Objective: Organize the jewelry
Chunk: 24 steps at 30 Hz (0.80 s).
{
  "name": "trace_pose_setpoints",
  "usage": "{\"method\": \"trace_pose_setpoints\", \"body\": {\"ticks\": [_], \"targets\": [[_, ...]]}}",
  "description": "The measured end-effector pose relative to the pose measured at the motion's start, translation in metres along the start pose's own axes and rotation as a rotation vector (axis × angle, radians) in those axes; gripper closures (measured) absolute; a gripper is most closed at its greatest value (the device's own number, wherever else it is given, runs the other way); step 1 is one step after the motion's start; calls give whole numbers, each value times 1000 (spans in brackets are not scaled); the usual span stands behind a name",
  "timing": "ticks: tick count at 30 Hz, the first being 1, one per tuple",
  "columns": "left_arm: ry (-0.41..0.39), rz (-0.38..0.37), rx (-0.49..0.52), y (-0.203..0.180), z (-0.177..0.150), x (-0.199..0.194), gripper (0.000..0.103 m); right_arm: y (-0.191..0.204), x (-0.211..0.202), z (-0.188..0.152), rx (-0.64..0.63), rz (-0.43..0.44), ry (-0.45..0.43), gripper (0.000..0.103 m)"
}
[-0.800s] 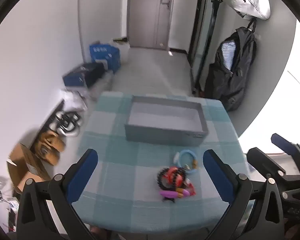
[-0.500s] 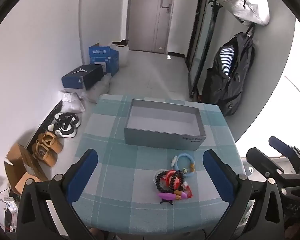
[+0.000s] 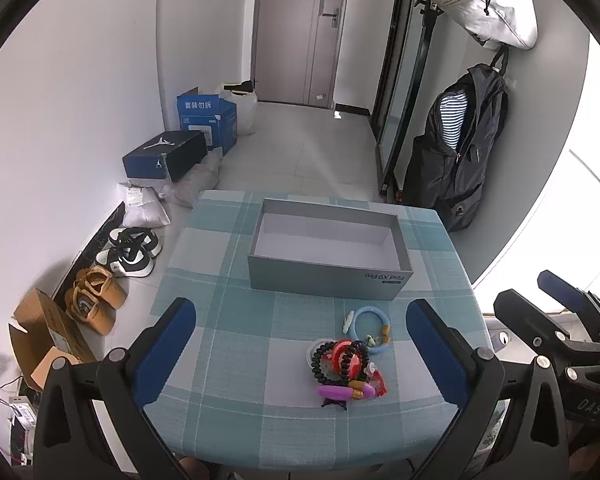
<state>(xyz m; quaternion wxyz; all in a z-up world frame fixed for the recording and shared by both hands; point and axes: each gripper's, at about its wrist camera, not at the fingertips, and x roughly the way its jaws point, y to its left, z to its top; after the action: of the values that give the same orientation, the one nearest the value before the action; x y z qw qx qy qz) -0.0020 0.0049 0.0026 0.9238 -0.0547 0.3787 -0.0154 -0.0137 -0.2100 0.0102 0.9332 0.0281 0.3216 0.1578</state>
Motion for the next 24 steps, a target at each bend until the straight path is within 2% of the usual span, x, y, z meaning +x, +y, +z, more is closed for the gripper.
{"method": "trace_pose_setpoints", "body": {"ticks": [24], "targets": [[33, -40, -18, 4, -2, 7, 1, -1, 3, -3, 9, 36, 29, 0]]}}
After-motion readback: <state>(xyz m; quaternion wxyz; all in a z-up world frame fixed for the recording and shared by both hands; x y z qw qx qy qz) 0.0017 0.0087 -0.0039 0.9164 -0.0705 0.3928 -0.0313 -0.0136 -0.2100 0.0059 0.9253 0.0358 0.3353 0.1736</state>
